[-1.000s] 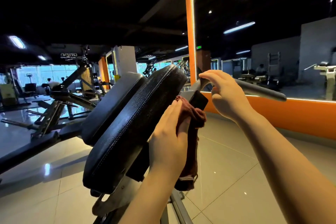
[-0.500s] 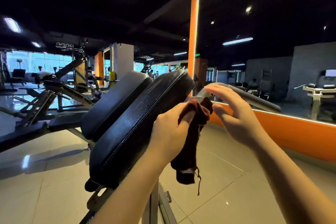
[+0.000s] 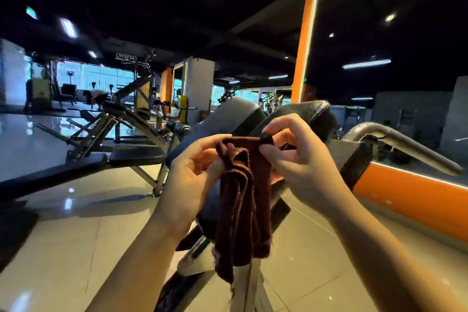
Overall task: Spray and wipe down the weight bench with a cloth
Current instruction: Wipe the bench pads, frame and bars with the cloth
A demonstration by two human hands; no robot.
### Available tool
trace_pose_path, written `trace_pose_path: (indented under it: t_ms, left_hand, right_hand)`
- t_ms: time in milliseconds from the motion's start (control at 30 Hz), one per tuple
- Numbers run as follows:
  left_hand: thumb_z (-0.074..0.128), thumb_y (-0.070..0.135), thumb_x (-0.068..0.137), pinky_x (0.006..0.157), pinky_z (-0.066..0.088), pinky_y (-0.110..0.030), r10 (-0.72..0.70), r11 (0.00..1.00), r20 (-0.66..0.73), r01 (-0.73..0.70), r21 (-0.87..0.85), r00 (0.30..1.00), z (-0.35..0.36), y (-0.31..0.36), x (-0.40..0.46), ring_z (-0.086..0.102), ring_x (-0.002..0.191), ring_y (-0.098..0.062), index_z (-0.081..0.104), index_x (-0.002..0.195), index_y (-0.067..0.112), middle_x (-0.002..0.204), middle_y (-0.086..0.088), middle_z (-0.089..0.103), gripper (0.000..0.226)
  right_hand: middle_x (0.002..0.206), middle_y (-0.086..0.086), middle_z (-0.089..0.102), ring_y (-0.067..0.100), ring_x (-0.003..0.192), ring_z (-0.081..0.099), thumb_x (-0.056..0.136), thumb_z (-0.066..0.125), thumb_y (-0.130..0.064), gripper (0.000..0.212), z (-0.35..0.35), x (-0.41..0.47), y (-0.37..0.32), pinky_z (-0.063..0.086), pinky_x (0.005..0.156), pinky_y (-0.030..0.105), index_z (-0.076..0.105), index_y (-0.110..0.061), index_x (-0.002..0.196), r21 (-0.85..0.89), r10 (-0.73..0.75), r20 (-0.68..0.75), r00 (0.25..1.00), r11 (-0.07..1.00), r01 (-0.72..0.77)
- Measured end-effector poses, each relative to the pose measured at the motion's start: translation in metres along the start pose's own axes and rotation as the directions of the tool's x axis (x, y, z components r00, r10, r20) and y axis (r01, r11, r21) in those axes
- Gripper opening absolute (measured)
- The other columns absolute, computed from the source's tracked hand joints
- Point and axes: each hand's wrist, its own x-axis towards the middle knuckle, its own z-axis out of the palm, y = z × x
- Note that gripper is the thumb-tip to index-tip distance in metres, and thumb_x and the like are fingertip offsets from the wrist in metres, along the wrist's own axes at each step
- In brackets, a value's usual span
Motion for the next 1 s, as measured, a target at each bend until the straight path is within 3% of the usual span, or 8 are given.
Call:
trace_pose_path:
  t_ms: [133,233,333,400,500,733,900,1000]
  left_hand:
    - [0.059,0.006,0.092,0.086,0.054,-0.027,-0.095,0.951,-0.235,0.157,0.265,0.967,-0.058,-0.029,0.044,0.065,0.104,-0.017,0.063,0.104,0.030,0.106,0.002,0.070,0.027]
    - [0.050,0.014,0.099,0.085,0.050,-0.035,0.184,0.771,-0.503,0.193,0.606,0.844,-0.070,-0.041,0.037,0.058,0.102,-0.015,0.064,0.110,0.022,0.110,0.007,0.061,0.020]
    - [0.050,0.025,0.099,0.085,0.044,-0.018,0.389,0.686,-0.140,-0.184,0.704,0.911,-0.031,-0.041,0.013,0.055,0.101,-0.004,0.064,0.116,0.021,0.111,0.012,0.059,0.022]
    - [0.041,0.048,0.099,0.106,0.040,-0.028,0.041,0.776,0.121,-0.108,0.621,0.992,-0.007,-0.046,0.015,0.046,0.126,-0.005,0.047,0.136,0.033,0.137,0.014,0.049,0.041]
    - [0.027,0.068,0.084,0.121,0.008,-0.046,-0.281,0.740,0.293,0.013,0.672,0.914,0.005,-0.059,0.028,0.007,0.148,-0.010,0.010,0.151,0.042,0.159,0.020,0.009,0.074]
    - [0.016,0.079,0.081,0.118,-0.006,-0.030,-0.228,0.779,0.346,-0.042,0.626,0.910,0.000,-0.083,0.044,-0.007,0.138,0.013,0.000,0.142,0.055,0.144,0.040,-0.007,0.067]
    - [0.019,0.046,0.087,0.120,0.011,-0.049,0.027,0.651,0.433,-0.344,0.677,0.901,0.000,-0.109,0.080,0.008,0.147,-0.016,0.013,0.153,0.027,0.158,0.005,0.011,0.068]
    - [0.026,0.042,0.093,0.119,0.015,-0.049,-0.026,0.697,0.389,-0.262,0.667,0.921,0.014,-0.114,0.123,0.015,0.146,-0.015,0.015,0.154,0.016,0.159,0.003,0.015,0.068]
  right_hand:
    - [0.101,-0.002,0.063,0.023,0.091,0.061,0.094,0.061,-0.015,0.025,0.033,0.048,0.006,0.049,0.078,0.036,0.051,-0.021,0.115,-0.598,-0.137,-0.037,0.990,0.797,0.088]
    - [0.111,0.006,0.065,0.033,0.102,0.059,0.094,0.059,-0.024,0.029,0.032,0.060,0.024,0.045,0.076,0.038,0.048,-0.021,0.121,-0.881,-0.088,0.010,0.996,0.471,0.050]
    - [0.111,0.003,0.066,0.028,0.105,0.059,0.093,0.058,-0.026,0.030,0.030,0.054,0.032,0.046,0.077,0.037,0.050,-0.021,0.121,-0.897,-0.101,0.032,0.994,0.436,0.074]
    - [0.111,0.004,0.066,0.027,0.103,0.059,0.092,0.059,-0.028,0.030,0.028,0.053,0.030,0.048,0.082,0.040,0.054,-0.019,0.120,-0.898,-0.168,0.084,0.982,0.414,0.148]
    - [0.108,0.006,0.068,0.027,0.098,0.060,0.094,0.053,-0.036,0.032,0.003,0.042,0.035,0.047,0.083,0.043,0.060,-0.015,0.117,-0.895,-0.320,0.041,0.946,0.410,0.177]
    - [0.132,0.012,0.059,0.030,0.128,0.050,0.097,0.043,-0.041,0.042,-0.048,0.001,0.096,0.030,0.111,0.054,0.057,-0.013,0.125,-0.918,-0.464,-0.082,0.882,0.380,0.114]
    - [0.134,0.009,0.058,0.025,0.130,0.049,0.096,0.047,-0.036,0.037,-0.048,0.007,0.103,0.030,0.113,0.053,0.051,-0.015,0.126,-0.879,-0.585,-0.117,0.802,0.438,0.191]
    - [0.131,0.008,0.060,0.024,0.127,0.052,0.095,0.049,-0.035,0.037,-0.048,0.007,0.107,0.033,0.110,0.055,0.053,-0.015,0.126,-0.876,-0.595,-0.119,0.795,0.440,0.198]
